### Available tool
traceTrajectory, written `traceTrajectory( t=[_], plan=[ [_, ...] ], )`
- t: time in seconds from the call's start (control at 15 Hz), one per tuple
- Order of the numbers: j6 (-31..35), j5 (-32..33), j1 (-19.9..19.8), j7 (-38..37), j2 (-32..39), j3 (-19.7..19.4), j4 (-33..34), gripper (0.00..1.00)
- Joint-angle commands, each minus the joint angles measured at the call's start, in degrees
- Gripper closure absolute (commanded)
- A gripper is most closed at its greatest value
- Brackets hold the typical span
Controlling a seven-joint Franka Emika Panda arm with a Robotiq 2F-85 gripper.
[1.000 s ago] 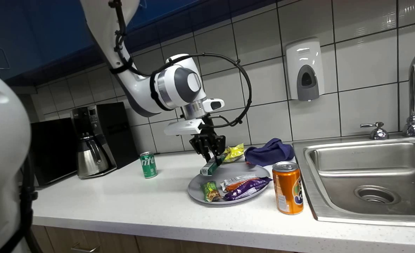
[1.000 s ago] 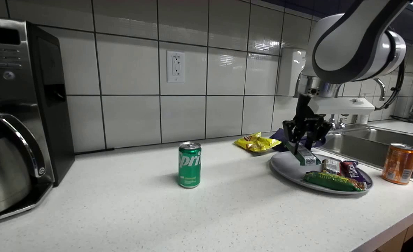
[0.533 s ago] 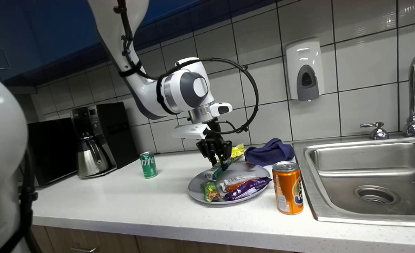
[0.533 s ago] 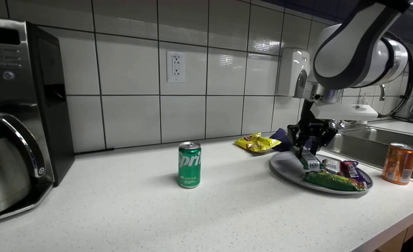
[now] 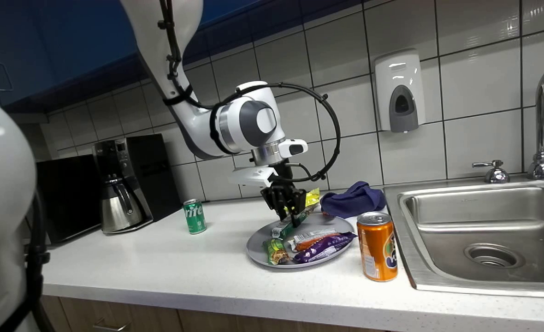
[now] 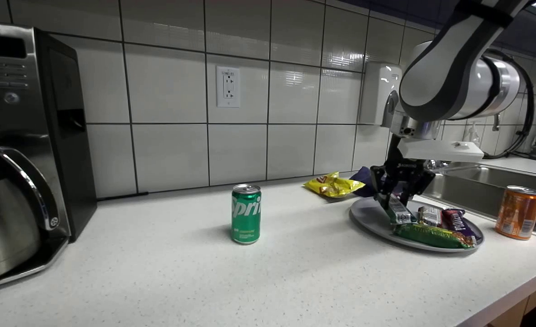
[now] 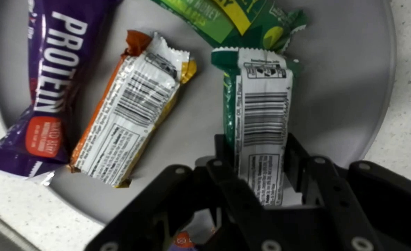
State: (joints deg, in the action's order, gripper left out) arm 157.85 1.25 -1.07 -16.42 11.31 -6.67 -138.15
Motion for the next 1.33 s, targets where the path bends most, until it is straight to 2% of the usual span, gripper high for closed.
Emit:
traceTrajectory(
  t=[0.0,0.07,0.33,0.4,0.87,1.27],
  plan=[
    [0.2,-1.4,-0.8,2.1,1.2,0.4,1.6,0.52],
    [0.1,-1.3,-0.8,2.0,1.3,0.3,1.7,0.33],
    [-0.2,-0.7,-0.4,2.1,0.8,0.3,1.5,0.05],
    [-0.4,-0.4,-0.3,2.3,0.4,0.3,1.2,0.00],
    [-1.1,-2.5,-0.8,10.6,-5.2,3.2,-2.5,0.00],
    [-5.2,-2.8,-0.2,16.1,-12.6,4.8,-6.7,0.00]
  ],
)
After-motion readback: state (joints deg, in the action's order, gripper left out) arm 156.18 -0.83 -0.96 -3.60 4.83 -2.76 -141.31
